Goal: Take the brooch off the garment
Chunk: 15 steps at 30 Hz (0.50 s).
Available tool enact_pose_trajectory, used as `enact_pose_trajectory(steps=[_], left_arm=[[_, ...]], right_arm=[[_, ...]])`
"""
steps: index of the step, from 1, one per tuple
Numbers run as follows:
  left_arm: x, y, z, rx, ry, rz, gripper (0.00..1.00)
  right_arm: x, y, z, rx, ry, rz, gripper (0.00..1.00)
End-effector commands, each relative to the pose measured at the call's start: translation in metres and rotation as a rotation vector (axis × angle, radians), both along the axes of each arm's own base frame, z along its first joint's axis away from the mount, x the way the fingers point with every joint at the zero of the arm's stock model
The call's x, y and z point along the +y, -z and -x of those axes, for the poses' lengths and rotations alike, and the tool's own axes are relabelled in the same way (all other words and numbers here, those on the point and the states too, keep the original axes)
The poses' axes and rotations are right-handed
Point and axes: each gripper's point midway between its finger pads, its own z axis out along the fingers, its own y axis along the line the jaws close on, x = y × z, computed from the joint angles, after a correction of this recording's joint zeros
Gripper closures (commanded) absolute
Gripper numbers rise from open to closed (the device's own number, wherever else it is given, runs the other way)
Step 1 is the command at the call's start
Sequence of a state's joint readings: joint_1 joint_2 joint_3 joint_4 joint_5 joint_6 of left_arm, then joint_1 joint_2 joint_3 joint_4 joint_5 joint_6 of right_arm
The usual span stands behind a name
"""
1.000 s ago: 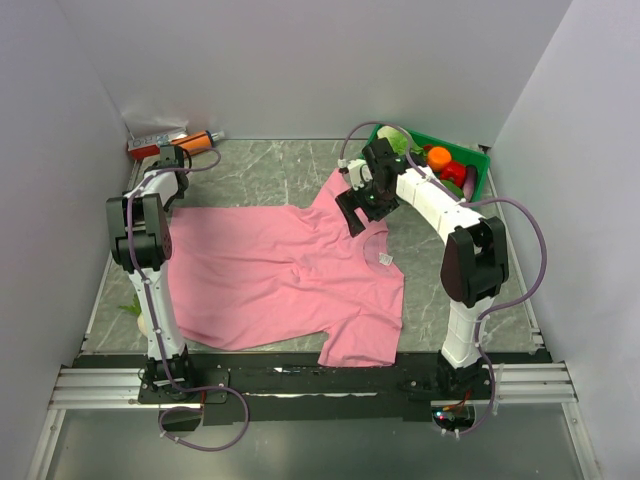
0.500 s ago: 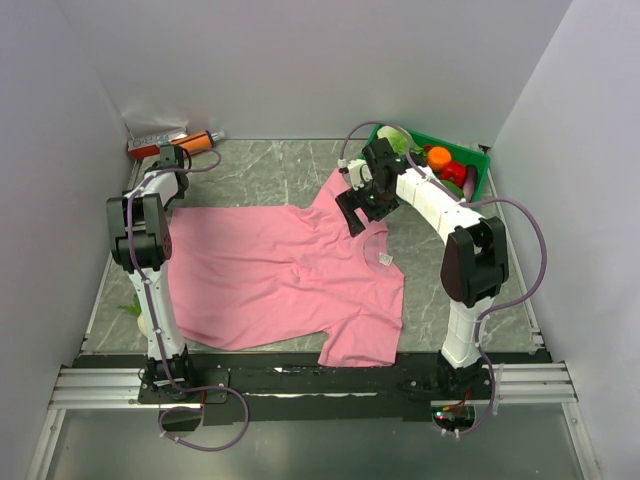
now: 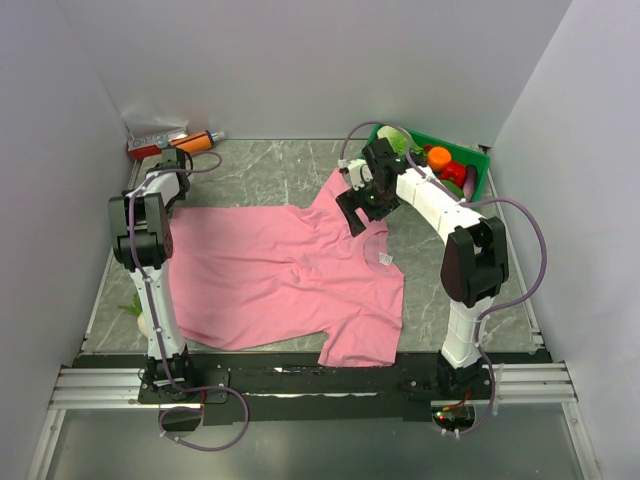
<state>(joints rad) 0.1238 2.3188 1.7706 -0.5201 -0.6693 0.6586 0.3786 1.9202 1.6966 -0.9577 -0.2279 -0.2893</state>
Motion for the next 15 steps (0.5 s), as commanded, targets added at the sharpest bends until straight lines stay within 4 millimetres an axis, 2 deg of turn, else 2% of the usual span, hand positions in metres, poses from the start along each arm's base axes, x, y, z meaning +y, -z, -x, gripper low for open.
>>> enact_pose_trajectory(steps=[1, 6, 9, 15], left_arm=[[-0.003, 0.005, 0.001, 0.019, -0.026, 0.04, 0.96], [-0.006, 0.003, 0.002, 0.018, -0.037, 0.061, 0.72], [-0.005, -0.002, 0.002, 0.008, -0.036, 0.059, 0.61], [-0.005, -0.008, 0.005, 0.005, -0.042, 0.061, 0.53]], right_arm=[[-0.003, -0.014, -0.006, -0.051, -0.002, 0.0, 0.0], [-0.004, -0.014, -0.005, -0.051, -0.003, 0.002, 0.0], [-0.003, -0.013, -0.005, -0.049, -0.004, -0.001, 0.0], [-0.002, -0.013, -0.006, -0.05, -0.005, -0.001, 0.0]])
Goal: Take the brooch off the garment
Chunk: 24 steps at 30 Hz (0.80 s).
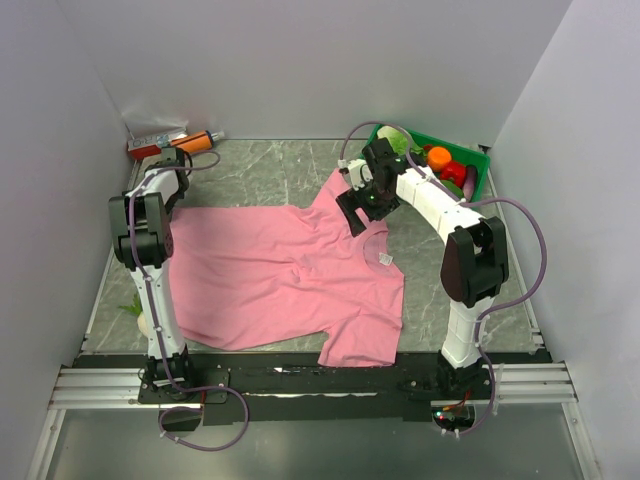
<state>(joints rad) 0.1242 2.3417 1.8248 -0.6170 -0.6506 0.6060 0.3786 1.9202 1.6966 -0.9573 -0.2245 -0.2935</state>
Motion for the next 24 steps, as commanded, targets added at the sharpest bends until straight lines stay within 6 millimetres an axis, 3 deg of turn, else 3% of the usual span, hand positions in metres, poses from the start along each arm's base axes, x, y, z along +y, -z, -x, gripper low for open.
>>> enact_pose_trajectory(steps=[1, 5, 7, 10, 11, 19, 20, 22, 23, 24], left_arm=[[-0.003, -0.015, -0.001, -0.033, -0.017, 0.026, 0.53], [-0.012, -0.029, -0.001, -0.058, -0.012, 0.057, 0.48], [-0.021, -0.04, -0.001, -0.084, -0.005, 0.083, 0.4], [-0.036, -0.056, 0.001, -0.113, 0.006, 0.131, 0.22], [-0.041, -0.062, 0.001, -0.123, 0.009, 0.142, 0.04], [-0.08, -0.113, -0.006, -0.194, 0.088, 0.174, 0.03], [-0.086, -0.131, -0.017, -0.244, 0.103, 0.188, 0.04], [-0.098, -0.14, -0.026, -0.274, 0.121, 0.267, 0.03], [-0.104, -0.164, -0.038, -0.348, 0.138, 0.299, 0.03], [-0.123, -0.172, -0.047, -0.384, 0.165, 0.344, 0.04]], right_arm=[[-0.002, -0.014, -0.006, -0.05, -0.001, -0.006, 0.0], [-0.002, -0.014, -0.005, -0.049, 0.001, -0.008, 0.0], [-0.001, -0.017, -0.007, -0.059, -0.001, -0.013, 0.0], [0.003, -0.024, -0.01, -0.073, -0.001, -0.032, 0.0], [0.004, -0.029, -0.013, -0.086, 0.005, -0.041, 0.0], [0.027, -0.096, -0.057, -0.266, 0.017, -0.153, 0.0], [0.028, -0.103, -0.061, -0.286, 0.021, -0.163, 0.0], [0.027, -0.132, -0.075, -0.367, 0.053, -0.2, 0.0], [0.025, -0.143, -0.08, -0.4, 0.074, -0.21, 0.0], [0.018, -0.162, -0.089, -0.454, 0.105, -0.223, 0.0]])
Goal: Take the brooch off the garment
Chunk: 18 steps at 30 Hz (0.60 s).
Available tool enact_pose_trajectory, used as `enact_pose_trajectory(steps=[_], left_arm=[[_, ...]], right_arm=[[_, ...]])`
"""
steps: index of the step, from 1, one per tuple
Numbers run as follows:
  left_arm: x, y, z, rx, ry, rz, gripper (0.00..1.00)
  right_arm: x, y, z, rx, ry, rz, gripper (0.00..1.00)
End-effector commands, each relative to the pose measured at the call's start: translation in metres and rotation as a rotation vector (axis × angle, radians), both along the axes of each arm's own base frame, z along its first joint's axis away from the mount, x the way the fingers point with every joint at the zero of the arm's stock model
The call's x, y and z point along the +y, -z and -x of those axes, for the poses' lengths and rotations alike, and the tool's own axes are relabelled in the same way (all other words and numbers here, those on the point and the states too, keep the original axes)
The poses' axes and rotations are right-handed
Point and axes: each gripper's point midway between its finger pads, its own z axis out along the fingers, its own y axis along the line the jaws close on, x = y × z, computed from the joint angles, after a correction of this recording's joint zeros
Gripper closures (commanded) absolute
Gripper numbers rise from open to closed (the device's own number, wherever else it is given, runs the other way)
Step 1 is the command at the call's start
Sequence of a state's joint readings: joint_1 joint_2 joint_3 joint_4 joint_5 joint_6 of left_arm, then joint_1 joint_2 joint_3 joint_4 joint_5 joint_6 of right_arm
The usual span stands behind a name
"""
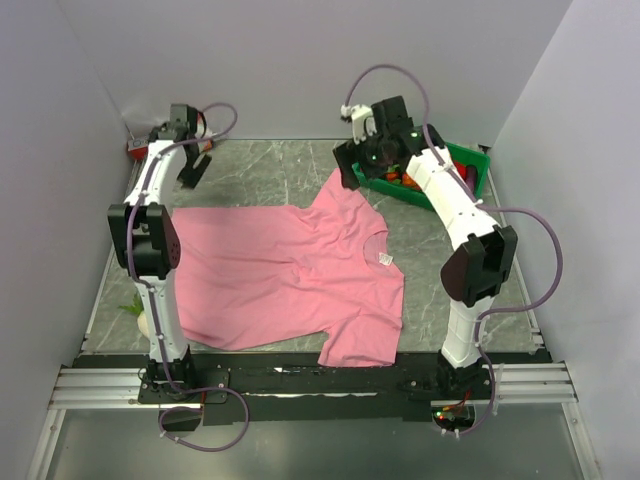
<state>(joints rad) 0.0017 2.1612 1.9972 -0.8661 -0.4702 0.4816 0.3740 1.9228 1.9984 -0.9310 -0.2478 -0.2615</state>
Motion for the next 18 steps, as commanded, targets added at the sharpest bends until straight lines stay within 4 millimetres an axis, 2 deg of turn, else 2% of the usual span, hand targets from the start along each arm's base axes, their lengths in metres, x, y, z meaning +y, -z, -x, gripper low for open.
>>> enact_pose_trajectory(steps=[1, 2, 3, 4, 5, 6, 8, 9, 11, 12, 13, 14, 15, 18], left_arm=[[-0.047, -0.077, -0.034, -0.231, 0.083, 0.21, 0.04], [-0.056, -0.098, -0.043, -0.296, 0.112, 0.237, 0.04], [-0.062, -0.111, -0.047, -0.338, 0.133, 0.254, 0.04], [-0.069, -0.126, -0.052, -0.389, 0.152, 0.268, 0.04], [-0.077, -0.141, -0.062, -0.464, 0.184, 0.298, 0.04], [-0.082, -0.167, -0.063, -0.554, 0.188, 0.33, 0.04], [-0.092, -0.198, -0.073, -0.691, 0.214, 0.391, 0.04], [-0.098, -0.217, -0.07, -0.751, 0.22, 0.43, 0.04], [-0.105, -0.242, -0.073, -0.838, 0.235, 0.481, 0.04], [-0.111, -0.262, -0.074, -0.906, 0.252, 0.528, 0.04], [-0.114, -0.272, -0.074, -0.938, 0.267, 0.546, 0.04], [-0.119, -0.28, -0.074, -0.962, 0.285, 0.568, 0.04], [-0.124, -0.295, -0.074, -1.01, 0.308, 0.6, 0.04], [-0.13, -0.316, -0.071, -1.083, 0.307, 0.675, 0.04]], right_arm=[[-0.008, -0.08, -0.043, -0.236, 0.143, -0.124, 0.0], [-0.028, -0.09, -0.057, -0.304, 0.262, -0.068, 0.0], [-0.032, -0.12, -0.064, -0.383, 0.298, -0.083, 0.0], [-0.035, -0.13, -0.072, -0.426, 0.342, -0.074, 0.0], [-0.048, -0.145, -0.079, -0.49, 0.421, -0.036, 0.0], [-0.052, -0.169, -0.081, -0.556, 0.452, -0.039, 0.0], [-0.058, -0.195, -0.086, -0.651, 0.483, -0.036, 0.0], [-0.063, -0.202, -0.086, -0.679, 0.514, -0.027, 0.0], [-0.074, -0.237, -0.081, -0.785, 0.573, -0.067, 0.0], [-0.084, -0.236, -0.081, -0.804, 0.624, -0.054, 0.0], [-0.091, -0.255, -0.07, -0.851, 0.648, -0.077, 0.0], [-0.096, -0.269, -0.067, -0.899, 0.669, -0.11, 0.0], [-0.099, -0.274, -0.064, -0.906, 0.679, -0.119, 0.0], [-0.099, -0.292, -0.058, -0.93, 0.681, -0.165, 0.0]])
